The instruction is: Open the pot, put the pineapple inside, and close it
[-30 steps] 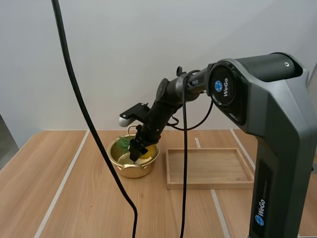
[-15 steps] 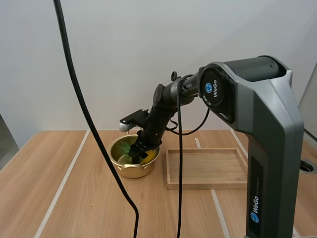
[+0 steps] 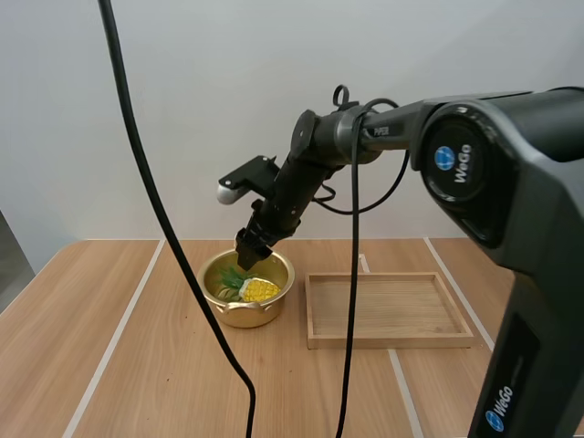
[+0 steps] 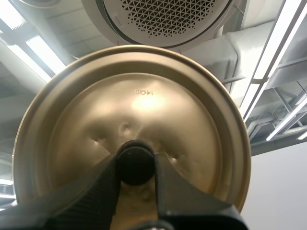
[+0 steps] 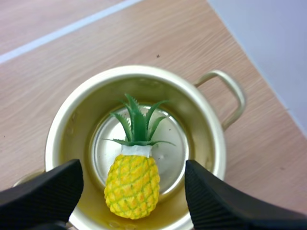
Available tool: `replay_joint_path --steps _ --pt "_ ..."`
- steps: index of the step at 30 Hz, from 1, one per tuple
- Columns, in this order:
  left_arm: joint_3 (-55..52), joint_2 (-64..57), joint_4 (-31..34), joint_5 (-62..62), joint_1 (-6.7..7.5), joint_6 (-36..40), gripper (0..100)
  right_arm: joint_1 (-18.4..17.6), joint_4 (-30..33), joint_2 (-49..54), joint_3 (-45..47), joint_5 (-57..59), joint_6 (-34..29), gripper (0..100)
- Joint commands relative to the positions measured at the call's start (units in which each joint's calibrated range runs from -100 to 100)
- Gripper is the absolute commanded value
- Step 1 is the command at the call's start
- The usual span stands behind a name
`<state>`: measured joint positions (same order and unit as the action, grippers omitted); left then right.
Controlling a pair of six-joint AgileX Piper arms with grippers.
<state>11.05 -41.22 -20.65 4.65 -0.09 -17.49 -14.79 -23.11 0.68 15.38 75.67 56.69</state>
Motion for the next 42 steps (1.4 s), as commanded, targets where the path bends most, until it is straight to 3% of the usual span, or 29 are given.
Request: replay_joint_path --steps 1,8,14,19,24,32,42 --pt "0.5 -0.1 0.2 4.3 -0.04 -0.2 0 0.8 0.4 6.5 -0.4 -1.8 -0.8 100" --pt "0.5 1.0 0.5 31.1 -0.04 -1.6 0 6.0 3.1 21.2 -0.4 -7.0 -6.2 100" --pt "-0.2 5.1 1.6 56.0 -0.04 -0.8 0 13.8 4.1 33.6 -0.4 -10.5 -9.8 100" --pt "-8.4 8.7 1.6 71.2 -0.04 -0.8 0 19.9 7.7 42.4 -0.4 -13.6 -9.8 100" --pt "-19.8 11.6 1.6 72.8 -0.04 -1.5 0 23.1 9.1 47.2 -0.4 -14.2 -9.8 100" --pt "-36.0 16.9 1.8 69.3 -0.04 -4.3 0 23.3 10.2 51.3 -0.4 -11.6 -11.3 100" --pt "-44.4 25.0 0.8 68.1 -0.04 -8.1 0 23.3 10.2 51.4 -0.4 -5.5 -13.1 100"
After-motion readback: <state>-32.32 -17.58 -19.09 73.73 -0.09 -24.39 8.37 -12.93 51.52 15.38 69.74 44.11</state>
